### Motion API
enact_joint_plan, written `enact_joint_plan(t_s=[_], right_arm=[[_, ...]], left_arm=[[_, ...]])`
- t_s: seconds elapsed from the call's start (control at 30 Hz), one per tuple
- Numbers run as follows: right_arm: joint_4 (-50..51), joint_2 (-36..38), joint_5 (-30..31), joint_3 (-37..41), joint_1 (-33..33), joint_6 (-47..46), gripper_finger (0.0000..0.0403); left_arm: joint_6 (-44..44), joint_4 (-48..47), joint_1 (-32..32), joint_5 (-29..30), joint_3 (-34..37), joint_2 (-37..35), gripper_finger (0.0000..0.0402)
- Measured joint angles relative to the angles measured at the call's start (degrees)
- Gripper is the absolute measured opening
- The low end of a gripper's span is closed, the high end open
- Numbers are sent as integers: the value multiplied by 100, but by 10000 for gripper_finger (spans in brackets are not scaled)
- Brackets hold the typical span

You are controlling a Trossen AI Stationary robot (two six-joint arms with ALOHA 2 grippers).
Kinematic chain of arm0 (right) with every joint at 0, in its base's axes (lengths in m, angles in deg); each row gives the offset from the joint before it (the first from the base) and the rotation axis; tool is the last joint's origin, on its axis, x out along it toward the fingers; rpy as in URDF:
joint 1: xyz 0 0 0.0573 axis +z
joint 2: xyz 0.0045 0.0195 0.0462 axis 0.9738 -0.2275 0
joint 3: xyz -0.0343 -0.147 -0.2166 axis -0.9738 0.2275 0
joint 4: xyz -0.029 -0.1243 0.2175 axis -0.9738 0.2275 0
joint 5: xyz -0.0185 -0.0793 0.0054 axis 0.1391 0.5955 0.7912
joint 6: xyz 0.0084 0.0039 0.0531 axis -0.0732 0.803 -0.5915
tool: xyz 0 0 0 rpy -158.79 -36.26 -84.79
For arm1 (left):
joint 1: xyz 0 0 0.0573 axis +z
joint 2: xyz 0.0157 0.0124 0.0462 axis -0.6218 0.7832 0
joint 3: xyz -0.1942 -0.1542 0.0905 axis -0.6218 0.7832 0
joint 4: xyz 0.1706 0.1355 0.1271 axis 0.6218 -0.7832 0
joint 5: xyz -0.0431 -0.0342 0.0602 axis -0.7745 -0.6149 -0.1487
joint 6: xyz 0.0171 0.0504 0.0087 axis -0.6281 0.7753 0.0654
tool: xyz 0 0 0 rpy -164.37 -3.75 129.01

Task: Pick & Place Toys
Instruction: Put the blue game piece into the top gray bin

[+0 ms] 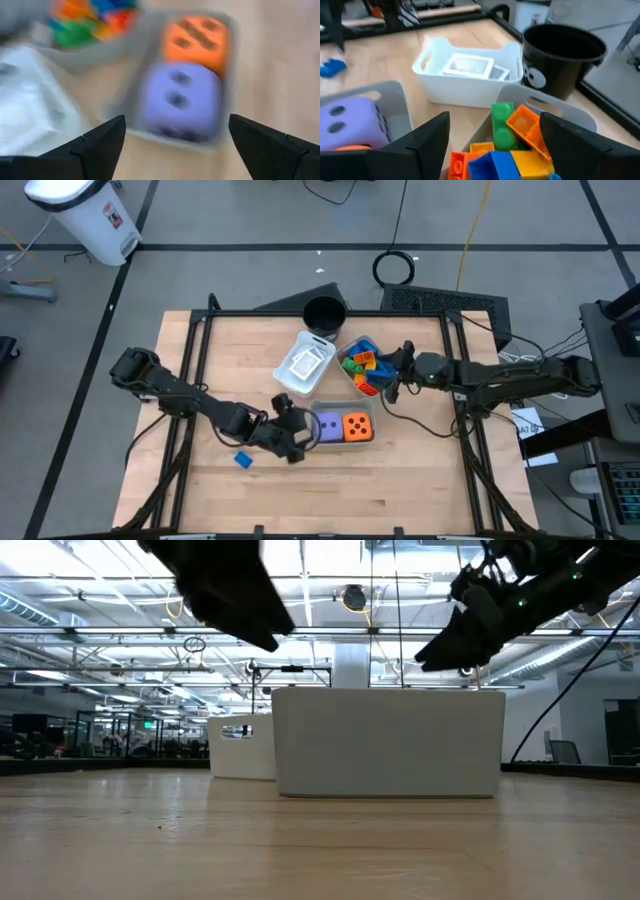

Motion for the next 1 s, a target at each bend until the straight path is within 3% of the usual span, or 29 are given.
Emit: enact_joint_plan(t_s=[0.1,0.3,0.4,0.5,0.73,0.87,1.0], right_arm=[[39,227,-1,0,113,2,279],[18,433,-15,-2,324,1,269],[21,435,-14,-2,357,2,268],[15,420,-14,-2,364,-32,267],[18,414,-16,-2,364,-42,265],[18,414,-16,-2,364,-42,265],[18,414,-16,-2,364,-42,265]], left_arm=[[-472,-708,-135,-977,-15,-14,361],[-1387,-3167,-731,-2501,-2,116,361],[-1290,-4513,-994,-2784,-2,99,361],[-1475,-5204,-1258,-2603,0,101,361],[-1418,-4907,-1683,-2649,0,104,360],[-919,-4791,-1836,-2664,12,104,360],[-865,-4441,-1822,-2654,336,104,360]])
